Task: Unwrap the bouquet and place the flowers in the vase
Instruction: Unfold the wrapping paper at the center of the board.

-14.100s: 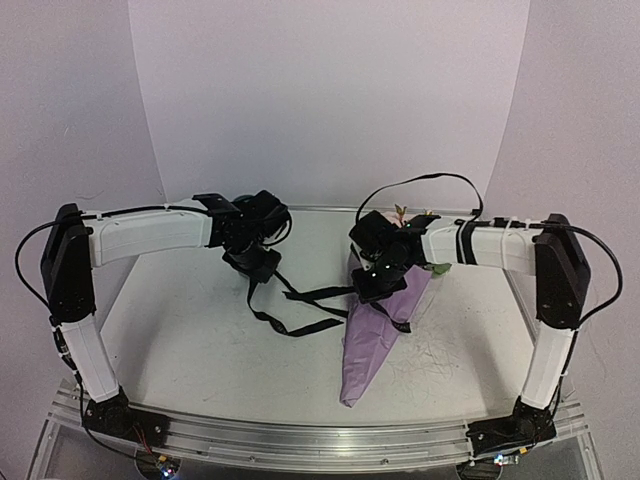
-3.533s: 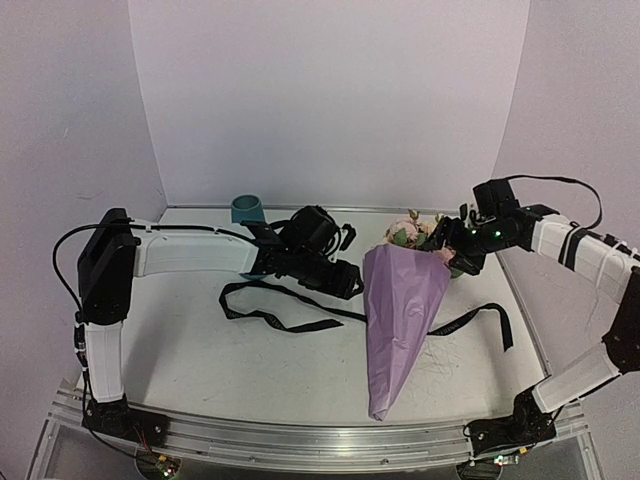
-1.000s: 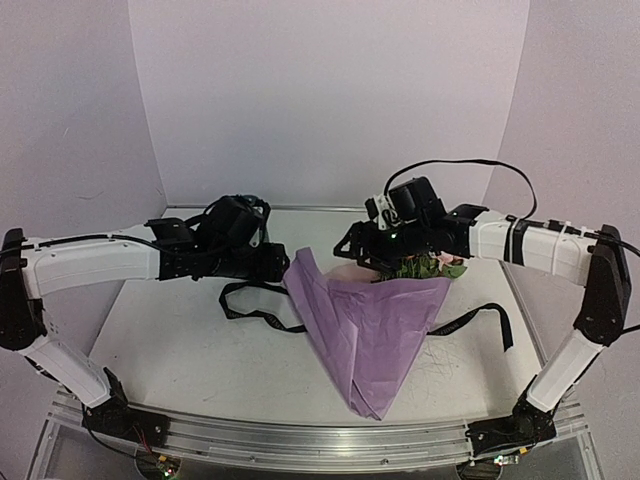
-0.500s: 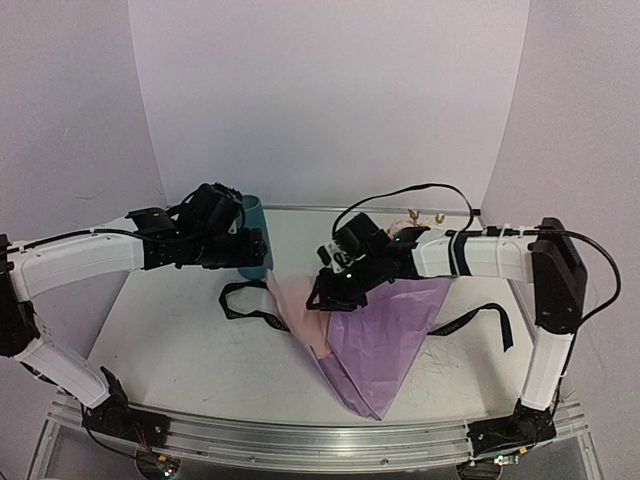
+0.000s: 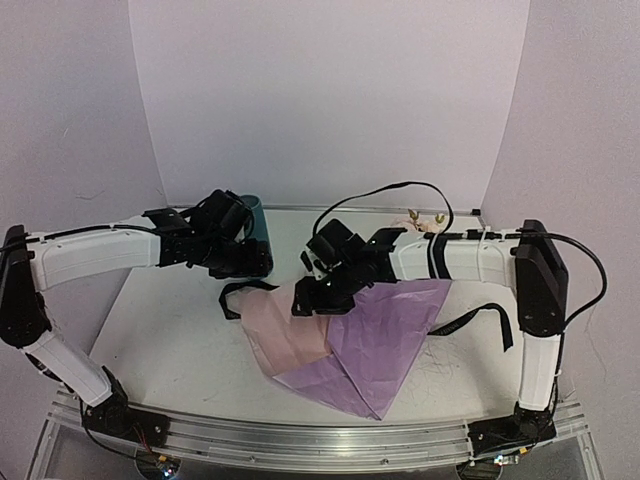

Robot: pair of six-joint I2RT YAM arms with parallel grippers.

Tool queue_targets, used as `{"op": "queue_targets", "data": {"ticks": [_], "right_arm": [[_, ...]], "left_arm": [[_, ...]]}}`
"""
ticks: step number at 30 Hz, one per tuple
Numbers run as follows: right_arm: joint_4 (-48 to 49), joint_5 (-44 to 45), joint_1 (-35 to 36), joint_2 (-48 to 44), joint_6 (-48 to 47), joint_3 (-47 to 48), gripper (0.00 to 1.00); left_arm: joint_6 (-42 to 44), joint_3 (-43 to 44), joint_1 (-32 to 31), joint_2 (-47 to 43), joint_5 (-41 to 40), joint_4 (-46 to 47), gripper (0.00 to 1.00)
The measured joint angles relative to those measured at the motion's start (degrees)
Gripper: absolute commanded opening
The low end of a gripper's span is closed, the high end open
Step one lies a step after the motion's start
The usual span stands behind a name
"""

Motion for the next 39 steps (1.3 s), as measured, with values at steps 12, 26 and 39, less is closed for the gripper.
{"op": "queue_targets", "data": {"ticks": [12, 26, 39], "right_arm": [[-15.45, 23.64, -0.69, 5.34, 2.46, 13.97, 0.74], [-20.22, 30.30, -4.17, 16.39, 0.82, 22.54, 0.70], [-23.57, 32.09, -4.17, 19.86, -1.01, 24.49, 0.41]], "left_arm": [[1.15, 3.15, 2.55, 9.12, 5.81, -0.54, 0.71], [0.24, 2.43, 5.79, 11.66, 8.15, -1.00, 0.70], [-0.41, -1.20, 10.83, 11.71, 10.08, -1.56, 0.64]]}}
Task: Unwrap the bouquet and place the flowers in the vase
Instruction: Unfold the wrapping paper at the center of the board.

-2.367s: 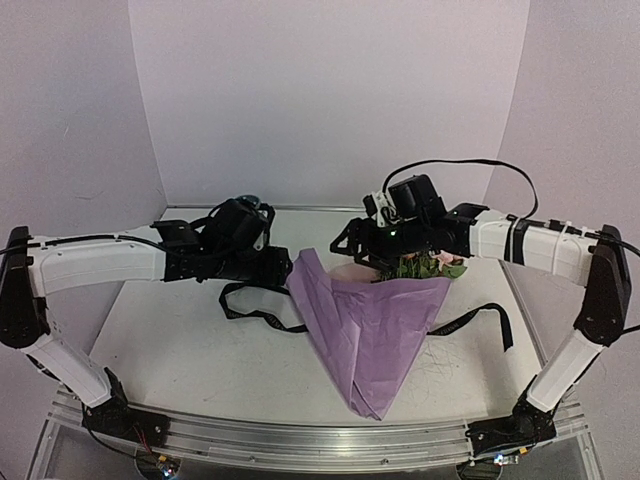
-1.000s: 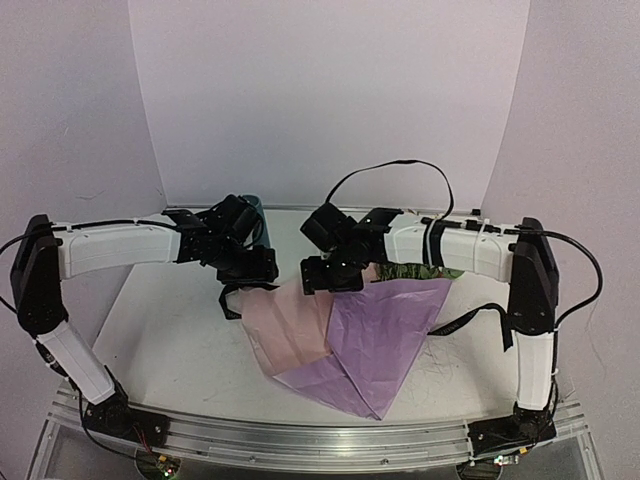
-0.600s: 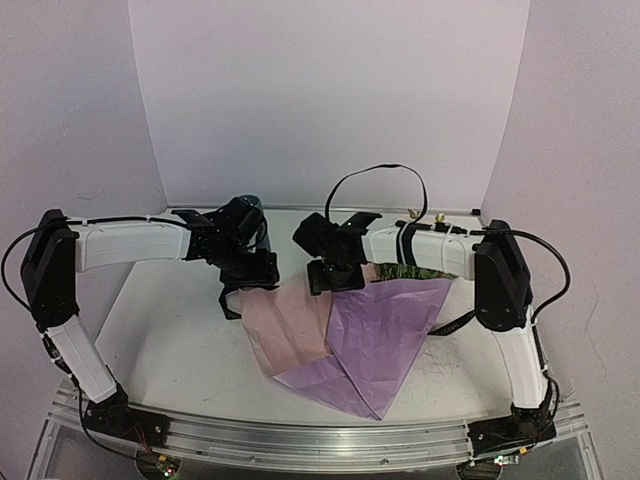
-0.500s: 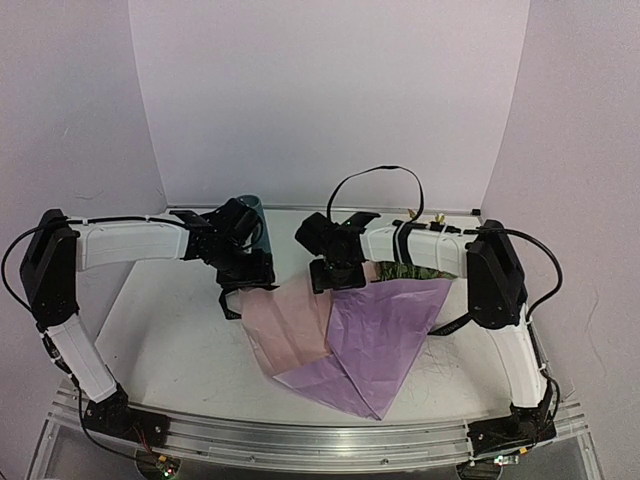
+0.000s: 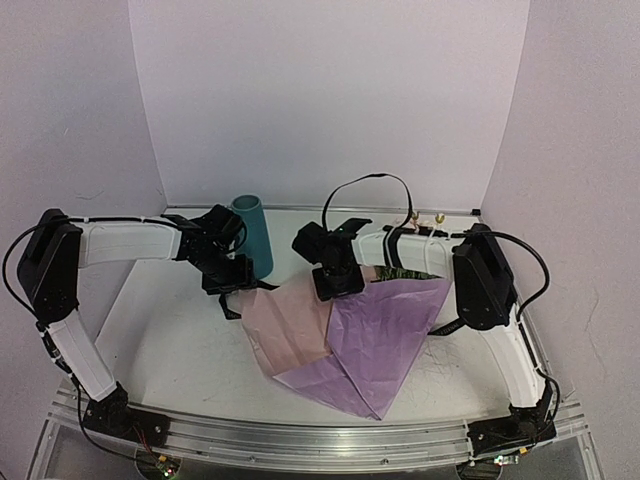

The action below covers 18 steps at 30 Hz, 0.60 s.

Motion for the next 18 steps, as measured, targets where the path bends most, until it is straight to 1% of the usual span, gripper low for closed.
{"op": "queue_targets", "data": {"ticks": [4, 6, 7, 9, 13, 18], "right_arm": [[-0.43, 0.69, 0.00, 0.00, -0.48, 0.82, 0.19], [-0.64, 0.92, 0.00, -0.02, -0.83, 0.84, 0.06], [-0.77, 1.03, 0.00, -0.02, -0.97, 0.84, 0.02], [-0.92, 1.20, 0.00, -0.06, -0.81, 0.82, 0.00], [-0.99, 1.50, 0.00, -1.11, -1.07, 0.07, 0.00], [-1.67, 1.84, 0.00, -6.34, -0.41, -3.23, 0.00]], "left_arm": [[-0.33, -0.25, 0.90, 0.45, 1.02, 0.04, 0.60], [-0.43, -0.25, 1.19, 0.89, 1.10, 0.04, 0.58], [-0.43, -0.25, 1.35, 1.20, 1.14, 0.07, 0.58], [-0.41, -0.25, 1.54, 1.99, 1.44, 0.07, 0.57], [-0.37, -0.25, 1.77, 3.35, 1.51, 0.08, 0.56], [-0.35, -0.54, 1.94, 3.73, 1.56, 0.15, 0.52]]}}
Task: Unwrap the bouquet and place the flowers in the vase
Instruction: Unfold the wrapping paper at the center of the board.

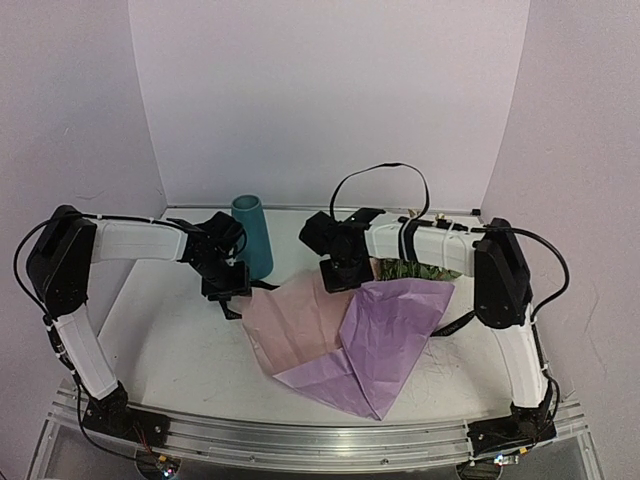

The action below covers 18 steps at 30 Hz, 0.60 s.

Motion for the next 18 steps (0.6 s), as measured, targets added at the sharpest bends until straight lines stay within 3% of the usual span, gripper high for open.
{"op": "queue_targets", "data": {"ticks": [8, 14, 18], "right_arm": [[-0.50, 0.04, 0.00, -11.00, 2.88, -6.90, 0.00], [-2.58, 0.26, 0.00, -16.38, 5.79, -12.21, 0.00], [-4.94, 0.40, 0.00, -19.94, 7.85, -15.66, 0.00]], "left_arm": [[-0.48, -2.13, 0.13, 0.21, 0.42, 1.10, 0.31], [0.25, -2.37, 0.13, 0.33, 0.34, 2.02, 0.03], [0.64, -2.37, 0.13, 0.33, -0.73, 2.11, 0.00]]}}
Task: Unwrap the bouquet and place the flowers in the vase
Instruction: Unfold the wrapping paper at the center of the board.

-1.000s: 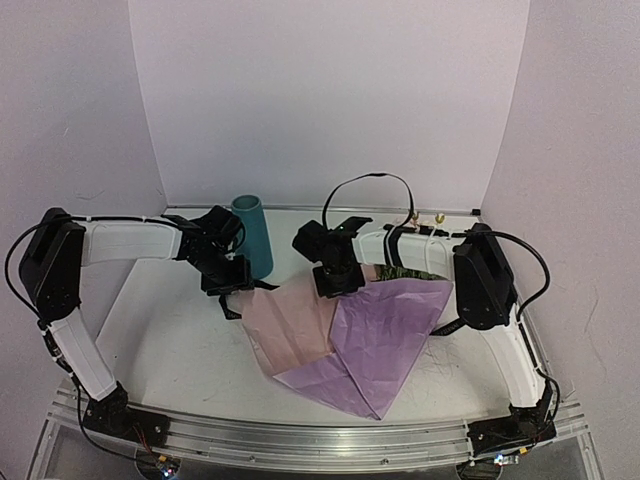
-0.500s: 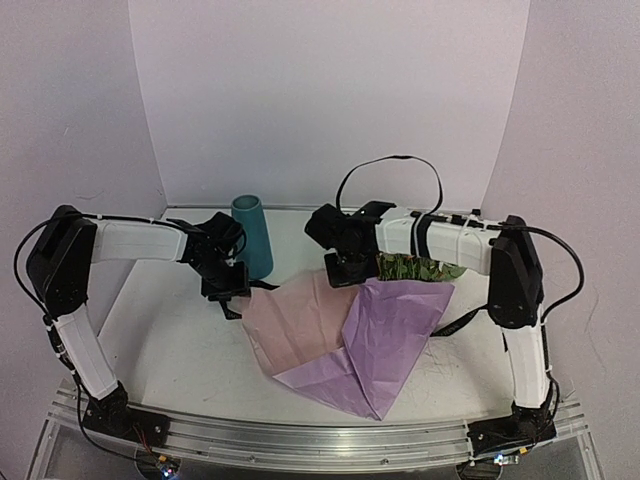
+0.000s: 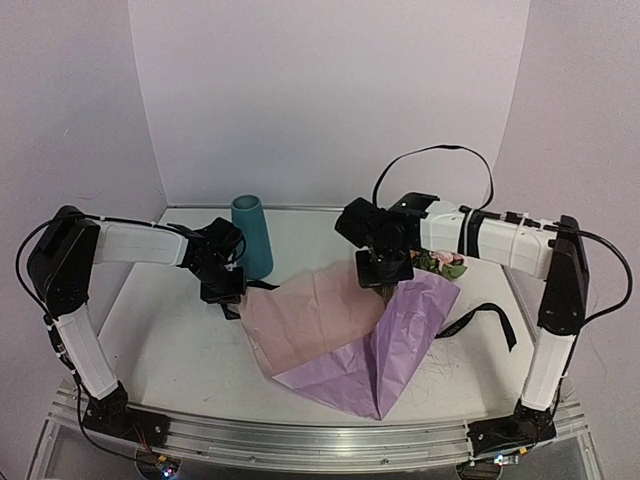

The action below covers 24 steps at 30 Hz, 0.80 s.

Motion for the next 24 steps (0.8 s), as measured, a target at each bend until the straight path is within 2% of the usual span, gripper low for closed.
{"op": "queue_targets", "data": {"ticks": [6, 16, 21, 22, 24], "right_arm": [[-3.04, -0.14, 0.00, -8.23, 3.77, -6.86, 0.01], [-10.39, -1.86, 0.00, -24.77, 14.79, -23.75, 0.13], [-14.44, -3.52, 0.00, -32.30, 21.08, -31.10, 0.32], [-15.07, -3.91, 0.00, -33.84, 22.18, -32.23, 0.40], [-16.44, -4.75, 0.00, -37.17, 24.07, -34.10, 0.58]], "left_arm": [[0.68, -0.10, -0.01, -0.09, -1.53, 0.10, 0.00], [1.72, -0.22, 0.00, -0.17, -1.91, 0.43, 0.01], [1.70, -0.22, 0.00, -0.20, -1.95, 0.43, 0.10], [1.74, -0.22, 0.00, -0.25, -1.97, 0.41, 0.13], [1.59, -0.25, 0.00, -0.78, -2.00, 0.41, 0.24]]}}
